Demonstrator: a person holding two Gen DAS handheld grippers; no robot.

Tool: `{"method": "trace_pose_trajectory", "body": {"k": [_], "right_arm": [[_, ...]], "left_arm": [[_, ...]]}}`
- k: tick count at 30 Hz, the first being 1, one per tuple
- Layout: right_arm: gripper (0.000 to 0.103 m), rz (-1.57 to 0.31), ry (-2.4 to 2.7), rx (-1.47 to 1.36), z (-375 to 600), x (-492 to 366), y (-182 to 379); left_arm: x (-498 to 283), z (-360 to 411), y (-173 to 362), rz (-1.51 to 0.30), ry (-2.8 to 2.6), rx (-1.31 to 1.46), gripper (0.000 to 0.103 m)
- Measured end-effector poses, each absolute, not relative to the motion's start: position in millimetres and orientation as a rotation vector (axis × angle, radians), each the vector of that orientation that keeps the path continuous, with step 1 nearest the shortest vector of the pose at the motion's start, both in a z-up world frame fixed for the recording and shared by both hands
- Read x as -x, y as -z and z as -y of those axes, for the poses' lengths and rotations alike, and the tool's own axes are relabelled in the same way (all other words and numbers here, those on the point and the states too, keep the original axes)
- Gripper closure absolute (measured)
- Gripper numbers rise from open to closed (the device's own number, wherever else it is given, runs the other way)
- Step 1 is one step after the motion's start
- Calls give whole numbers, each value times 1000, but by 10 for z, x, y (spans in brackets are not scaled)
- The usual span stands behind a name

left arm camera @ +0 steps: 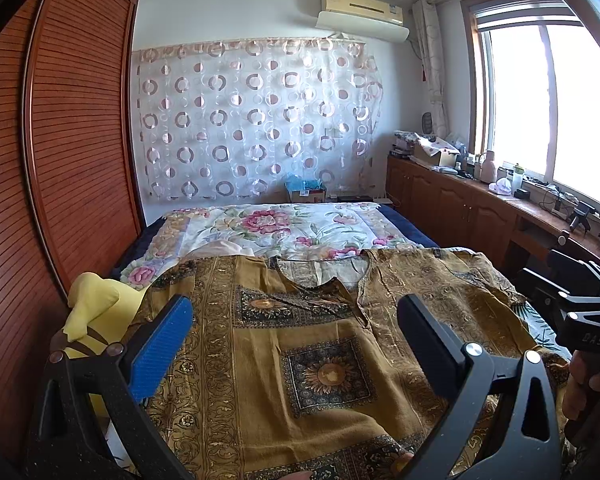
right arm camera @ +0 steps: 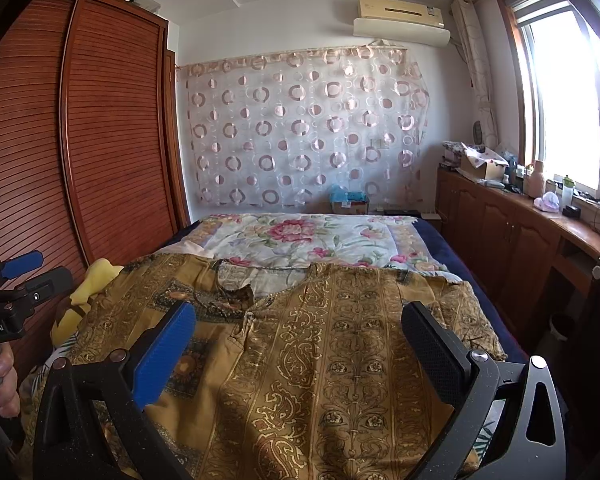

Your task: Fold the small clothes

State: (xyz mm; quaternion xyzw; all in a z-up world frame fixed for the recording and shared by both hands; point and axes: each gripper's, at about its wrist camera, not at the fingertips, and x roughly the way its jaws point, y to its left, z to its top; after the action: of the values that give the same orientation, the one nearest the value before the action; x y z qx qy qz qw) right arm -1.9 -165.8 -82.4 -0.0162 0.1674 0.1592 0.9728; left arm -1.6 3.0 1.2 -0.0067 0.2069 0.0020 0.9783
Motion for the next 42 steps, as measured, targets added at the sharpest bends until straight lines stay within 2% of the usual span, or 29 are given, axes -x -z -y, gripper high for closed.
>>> {"method": "trace_pose_trajectory", "body": {"k": [42], "right_arm": [[0, -338, -327, 24, 1663, 32, 811]], "left_arm": [[30, -14, -52, -409, -4, 10, 1]]}}
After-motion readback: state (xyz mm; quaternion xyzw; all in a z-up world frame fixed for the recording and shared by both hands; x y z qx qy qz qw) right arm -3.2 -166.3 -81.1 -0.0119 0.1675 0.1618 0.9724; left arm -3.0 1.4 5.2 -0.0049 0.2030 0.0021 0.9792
